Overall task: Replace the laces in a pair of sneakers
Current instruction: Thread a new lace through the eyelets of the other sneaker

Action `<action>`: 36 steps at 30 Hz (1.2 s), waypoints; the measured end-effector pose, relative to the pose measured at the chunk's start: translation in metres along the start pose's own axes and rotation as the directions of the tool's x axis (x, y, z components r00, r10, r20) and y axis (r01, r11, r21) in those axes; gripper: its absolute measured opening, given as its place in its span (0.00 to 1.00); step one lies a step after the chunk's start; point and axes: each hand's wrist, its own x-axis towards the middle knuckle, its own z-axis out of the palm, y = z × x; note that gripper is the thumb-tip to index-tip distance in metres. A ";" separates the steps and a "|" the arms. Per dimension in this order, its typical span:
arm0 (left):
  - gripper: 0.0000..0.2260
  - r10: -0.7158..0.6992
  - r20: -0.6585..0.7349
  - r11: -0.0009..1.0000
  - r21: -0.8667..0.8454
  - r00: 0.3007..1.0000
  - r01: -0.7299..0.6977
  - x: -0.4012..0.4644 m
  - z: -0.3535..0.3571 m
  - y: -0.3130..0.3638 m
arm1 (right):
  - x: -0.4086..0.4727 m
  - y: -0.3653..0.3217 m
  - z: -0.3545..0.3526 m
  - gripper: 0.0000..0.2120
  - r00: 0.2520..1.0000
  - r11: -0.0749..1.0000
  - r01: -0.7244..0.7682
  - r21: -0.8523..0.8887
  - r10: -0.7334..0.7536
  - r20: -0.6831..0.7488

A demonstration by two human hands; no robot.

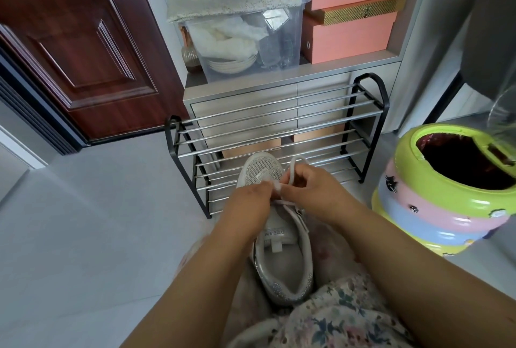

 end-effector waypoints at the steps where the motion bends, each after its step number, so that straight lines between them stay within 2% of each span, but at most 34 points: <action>1: 0.18 -0.037 -0.002 0.999 -0.026 0.999 0.037 0.000 0.000 0.002 | -0.001 -0.001 0.001 0.09 0.999 1.000 -0.016 0.020 0.015 0.039; 5: 0.26 -0.069 0.011 0.997 -0.038 0.998 0.069 0.002 -0.001 0.004 | 0.002 -0.003 0.000 0.15 0.992 0.996 -0.084 0.035 0.081 0.093; 7: 0.23 -0.053 -0.015 0.999 0.007 0.998 0.053 0.005 0.000 0.005 | 0.004 -0.002 -0.002 0.18 0.988 0.990 -0.125 0.070 0.118 0.096; 9: 0.16 -0.024 -0.017 0.998 0.056 1.000 0.025 0.006 0.002 0.003 | 0.005 0.002 -0.004 0.15 0.984 0.987 -0.138 0.085 0.127 0.123; 11: 0.13 0.083 -0.015 0.986 0.148 0.996 -0.080 0.006 0.003 -0.006 | 0.004 0.006 -0.005 0.13 0.984 0.983 -0.139 0.121 0.124 0.128; 13: 0.12 0.130 0.008 0.982 0.136 0.991 -0.130 0.001 0.002 -0.009 | 0.003 0.009 -0.006 0.13 0.986 0.980 -0.136 0.146 0.119 0.120; 17: 0.08 0.101 0.034 0.992 0.074 0.994 -0.104 0.001 0.004 -0.009 | 0.000 0.007 -0.009 0.15 0.985 0.983 -0.126 0.133 0.108 0.135; 23: 0.08 0.022 0.019 0.996 -0.084 1.000 -0.021 0.001 0.008 -0.004 | -0.005 -0.001 -0.013 0.15 0.993 0.999 -0.041 -0.016 0.043 0.112; 28: 0.06 0.007 0.013 0.994 -0.112 1.000 -0.005 0.001 0.008 -0.004 | -0.011 -0.013 -0.023 0.17 0.982 0.972 -0.001 -0.236 0.045 0.181; 31: 0.06 0.019 0.024 0.998 -0.062 1.000 -0.017 0.001 0.005 -0.007 | -0.015 -0.021 -0.030 0.19 0.982 0.920 0.007 -0.392 0.068 0.177; 36: 0.08 -0.008 0.100 1.000 0.024 0.995 0.006 0.001 -0.008 -0.005 | -0.016 -0.022 -0.028 0.22 0.983 0.905 -0.026 -0.424 0.101 0.156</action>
